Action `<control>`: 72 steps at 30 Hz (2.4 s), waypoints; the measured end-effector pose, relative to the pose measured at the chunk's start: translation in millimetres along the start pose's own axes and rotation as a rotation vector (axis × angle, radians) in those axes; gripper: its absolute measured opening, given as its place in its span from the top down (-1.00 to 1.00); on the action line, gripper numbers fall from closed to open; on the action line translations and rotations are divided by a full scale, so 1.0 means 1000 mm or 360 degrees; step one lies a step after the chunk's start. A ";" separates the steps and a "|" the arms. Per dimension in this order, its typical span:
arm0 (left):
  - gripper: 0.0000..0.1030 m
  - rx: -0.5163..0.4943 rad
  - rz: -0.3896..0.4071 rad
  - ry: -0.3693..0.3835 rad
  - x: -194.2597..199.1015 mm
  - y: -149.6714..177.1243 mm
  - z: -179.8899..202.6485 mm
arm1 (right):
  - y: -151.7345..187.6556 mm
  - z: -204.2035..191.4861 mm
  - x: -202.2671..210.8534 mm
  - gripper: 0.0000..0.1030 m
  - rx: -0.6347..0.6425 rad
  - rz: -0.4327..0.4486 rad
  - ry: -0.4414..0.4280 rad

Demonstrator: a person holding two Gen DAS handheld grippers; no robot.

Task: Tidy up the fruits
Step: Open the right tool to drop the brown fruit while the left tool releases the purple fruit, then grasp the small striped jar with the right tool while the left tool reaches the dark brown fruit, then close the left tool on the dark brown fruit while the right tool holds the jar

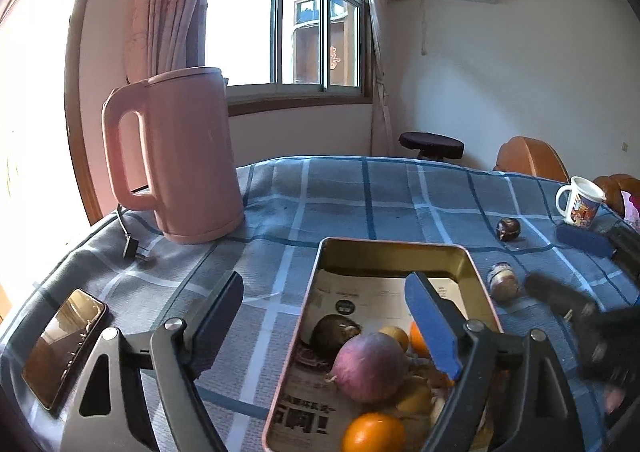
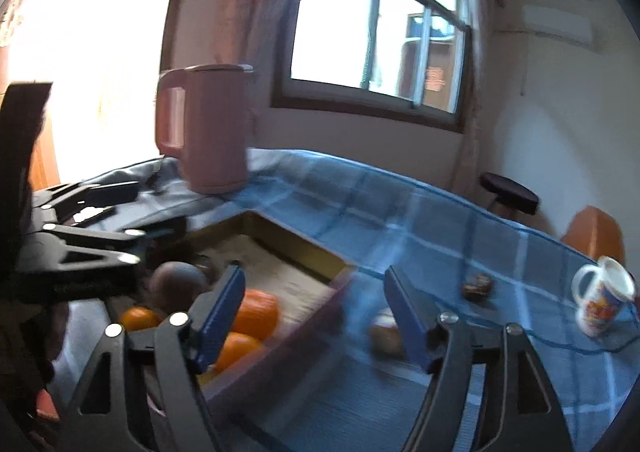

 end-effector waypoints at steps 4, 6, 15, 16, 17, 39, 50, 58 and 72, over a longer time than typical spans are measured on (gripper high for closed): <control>-0.63 0.0018 -0.0004 0.0020 -0.001 -0.001 0.008 | 0.014 0.054 0.010 -0.49 -0.0099 -0.0063 0.0167; -0.64 0.0016 -0.0006 0.0032 -0.001 -0.002 0.013 | 0.020 0.073 0.009 -0.49 -0.0162 -0.0095 0.0209; -0.64 -0.0035 -0.0012 0.0030 -0.009 -0.015 0.031 | 0.034 0.069 -0.043 -0.46 -0.0251 -0.0321 0.0109; -0.64 -0.0038 -0.0013 0.0030 -0.010 -0.016 0.032 | 0.036 0.068 -0.046 -0.46 -0.0264 -0.0337 0.0098; -0.64 -0.0042 -0.0015 0.0038 -0.011 -0.018 0.035 | 0.040 0.068 -0.051 -0.45 -0.0281 -0.0364 0.0087; -0.64 -0.0262 -0.0096 0.0248 -0.024 -0.051 0.180 | 0.057 0.183 -0.015 0.12 -0.0490 -0.0391 0.0318; -0.64 -0.0282 -0.0421 0.0308 -0.101 -0.020 0.272 | 0.073 0.278 0.012 0.12 -0.0643 -0.0326 0.0573; -0.64 -0.0294 -0.0533 0.0323 -0.142 -0.010 0.304 | 0.087 0.293 0.011 0.12 -0.0677 -0.0338 0.0615; 0.09 -0.0211 -0.0653 0.0424 -0.169 -0.006 0.308 | 0.084 0.284 0.010 0.12 -0.0661 -0.0292 0.0566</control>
Point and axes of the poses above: each gripper's, at about its wrist camera, not at the fingertips, and x roughly against the way its jaws point, z to its right, y to its underside, the point moved 10 cm from there along -x, roughly the way its jaws point, and after that the axes turned 7 degrees about -y, right-handed, at the moved point
